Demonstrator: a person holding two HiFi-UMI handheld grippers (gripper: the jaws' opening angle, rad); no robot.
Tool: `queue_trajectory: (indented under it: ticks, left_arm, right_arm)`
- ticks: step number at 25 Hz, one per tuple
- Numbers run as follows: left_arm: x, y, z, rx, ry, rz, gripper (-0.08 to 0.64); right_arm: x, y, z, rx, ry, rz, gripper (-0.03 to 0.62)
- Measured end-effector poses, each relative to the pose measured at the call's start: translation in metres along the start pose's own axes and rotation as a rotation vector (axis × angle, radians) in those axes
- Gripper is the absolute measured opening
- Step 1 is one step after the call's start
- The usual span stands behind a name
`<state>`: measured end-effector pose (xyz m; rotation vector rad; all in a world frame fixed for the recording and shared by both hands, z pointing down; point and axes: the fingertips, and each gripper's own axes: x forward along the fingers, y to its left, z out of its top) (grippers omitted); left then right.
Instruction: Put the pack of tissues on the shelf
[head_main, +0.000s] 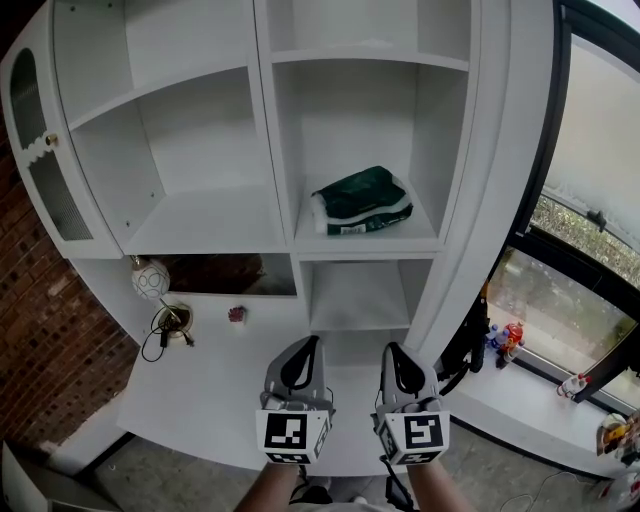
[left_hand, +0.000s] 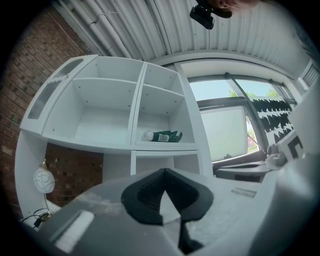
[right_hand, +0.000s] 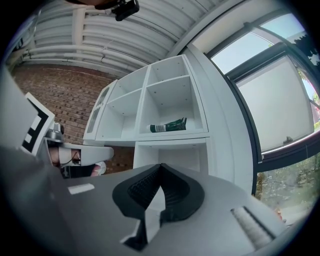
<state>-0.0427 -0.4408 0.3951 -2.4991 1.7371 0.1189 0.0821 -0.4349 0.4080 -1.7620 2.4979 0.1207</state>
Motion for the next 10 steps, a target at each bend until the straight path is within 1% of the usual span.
queue_trajectory:
  ticks: [10]
  left_arm:
    - [-0.0007,-0.0053,0.0054,0.01,-0.008,-0.026,0.006]
  right_arm:
    - [-0.0039,0.002,-0.0046,0.013,0.009,0.005,-0.002]
